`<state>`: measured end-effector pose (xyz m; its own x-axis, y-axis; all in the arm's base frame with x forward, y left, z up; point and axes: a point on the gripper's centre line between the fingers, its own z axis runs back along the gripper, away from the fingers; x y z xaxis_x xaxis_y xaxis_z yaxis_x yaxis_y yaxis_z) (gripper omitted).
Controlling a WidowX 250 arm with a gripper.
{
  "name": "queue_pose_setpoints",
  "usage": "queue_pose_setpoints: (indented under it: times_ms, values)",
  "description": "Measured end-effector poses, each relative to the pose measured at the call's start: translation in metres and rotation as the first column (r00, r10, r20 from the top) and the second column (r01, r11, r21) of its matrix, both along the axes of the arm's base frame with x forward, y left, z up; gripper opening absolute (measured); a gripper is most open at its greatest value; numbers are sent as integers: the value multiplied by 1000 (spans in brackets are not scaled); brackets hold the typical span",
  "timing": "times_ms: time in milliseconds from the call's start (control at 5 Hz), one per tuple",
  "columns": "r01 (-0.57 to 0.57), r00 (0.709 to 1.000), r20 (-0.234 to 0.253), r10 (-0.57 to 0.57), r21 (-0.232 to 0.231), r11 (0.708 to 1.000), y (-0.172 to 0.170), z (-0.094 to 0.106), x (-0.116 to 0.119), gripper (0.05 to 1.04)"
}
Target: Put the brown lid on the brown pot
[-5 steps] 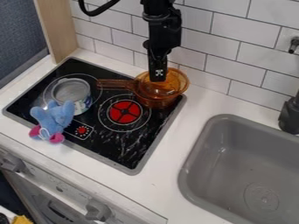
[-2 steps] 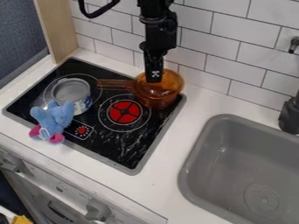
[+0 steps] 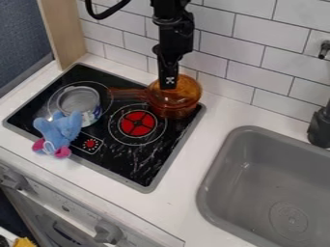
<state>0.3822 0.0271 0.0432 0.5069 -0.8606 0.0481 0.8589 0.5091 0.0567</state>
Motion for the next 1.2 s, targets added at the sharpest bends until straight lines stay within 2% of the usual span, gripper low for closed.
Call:
queue_pose_setpoints:
  times_ms: [200,400,600,800,1000,1200]
  values:
    - [-2,1000,1,2,21,1000,4,-2,0,443]
    - [-7,1000,2,7,36,999,6,-6,-2,753]
    - [-5,1000,-8,5,47,999,8,-6,-6,985]
    - [-4,1000,-11,4,46,999,7,-5,-11,1002]
    - [-8,1000,9,8,28,1000,6,9,-14,1001]
    - [-37,997,65,38,-14,999,12,34,-13,1001]
